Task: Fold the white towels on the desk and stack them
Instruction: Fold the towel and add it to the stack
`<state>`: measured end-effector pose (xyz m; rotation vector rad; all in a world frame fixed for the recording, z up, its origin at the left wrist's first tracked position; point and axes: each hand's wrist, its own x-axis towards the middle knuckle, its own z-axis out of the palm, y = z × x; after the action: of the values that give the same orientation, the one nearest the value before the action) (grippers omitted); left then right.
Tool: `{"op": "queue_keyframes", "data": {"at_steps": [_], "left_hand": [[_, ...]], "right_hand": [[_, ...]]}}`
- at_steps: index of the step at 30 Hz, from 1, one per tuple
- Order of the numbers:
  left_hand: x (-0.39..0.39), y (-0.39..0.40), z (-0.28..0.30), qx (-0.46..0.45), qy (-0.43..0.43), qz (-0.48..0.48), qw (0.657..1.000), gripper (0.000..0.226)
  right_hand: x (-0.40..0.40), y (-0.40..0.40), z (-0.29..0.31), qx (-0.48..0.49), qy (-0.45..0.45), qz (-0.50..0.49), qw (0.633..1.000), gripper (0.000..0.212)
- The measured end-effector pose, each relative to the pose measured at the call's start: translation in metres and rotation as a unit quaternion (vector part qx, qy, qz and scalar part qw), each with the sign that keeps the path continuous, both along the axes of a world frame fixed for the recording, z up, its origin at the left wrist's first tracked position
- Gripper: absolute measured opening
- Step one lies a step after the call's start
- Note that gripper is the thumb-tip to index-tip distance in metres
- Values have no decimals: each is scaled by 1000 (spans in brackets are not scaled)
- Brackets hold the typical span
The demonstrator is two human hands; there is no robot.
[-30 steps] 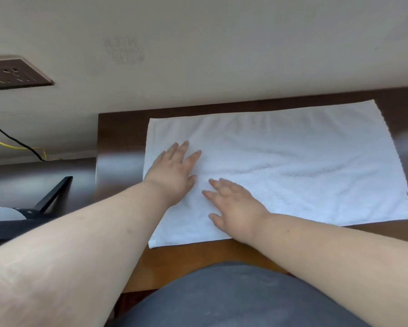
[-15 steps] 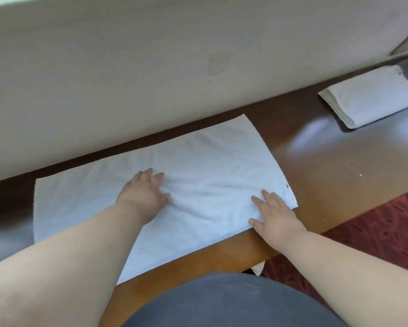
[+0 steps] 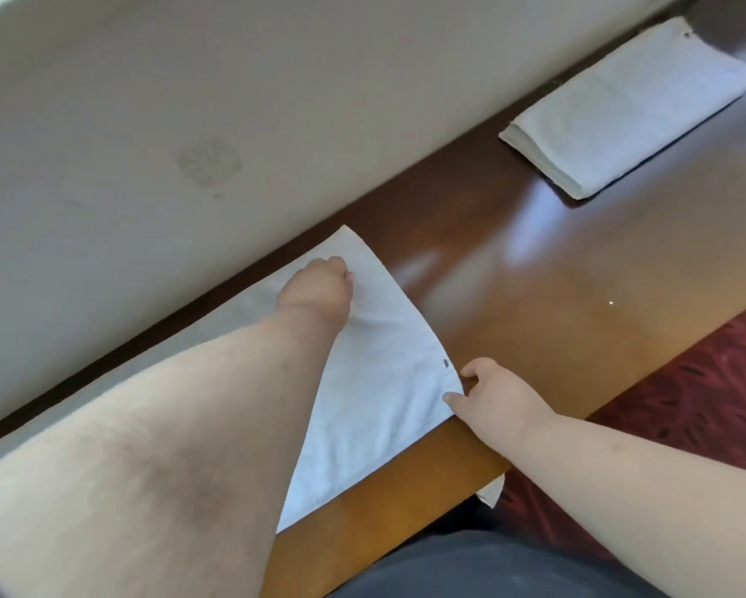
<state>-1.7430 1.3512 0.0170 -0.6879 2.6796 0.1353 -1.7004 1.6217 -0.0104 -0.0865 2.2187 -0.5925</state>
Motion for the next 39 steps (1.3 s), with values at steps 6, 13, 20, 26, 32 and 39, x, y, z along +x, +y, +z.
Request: {"op": "queue_keyframes", "data": {"at_steps": [6,13,20,26,32,39], "left_hand": [[-78,-27,-6,-20,-28,-188,982,63],[-102,-33,-10,-71,-65,-267,959,27],[-118,1,12,-26,18,-278,960,15],[-119,21,22,20,58,-204,977,22],[-76,2,27,152,125,-35,980,32],[5,-49,49,331,292,262,858,18]], "right_hand": [[1,4,-5,-11,12,-33,999,13],[8,18,1,-68,43,-132,988,12],[-5,65,0,-69,107,-272,954,6],[-5,61,14,-153,112,-246,950,12],[11,19,48,-235,121,-22,964,25],[49,-40,75,-273,40,252,928,22]]}}
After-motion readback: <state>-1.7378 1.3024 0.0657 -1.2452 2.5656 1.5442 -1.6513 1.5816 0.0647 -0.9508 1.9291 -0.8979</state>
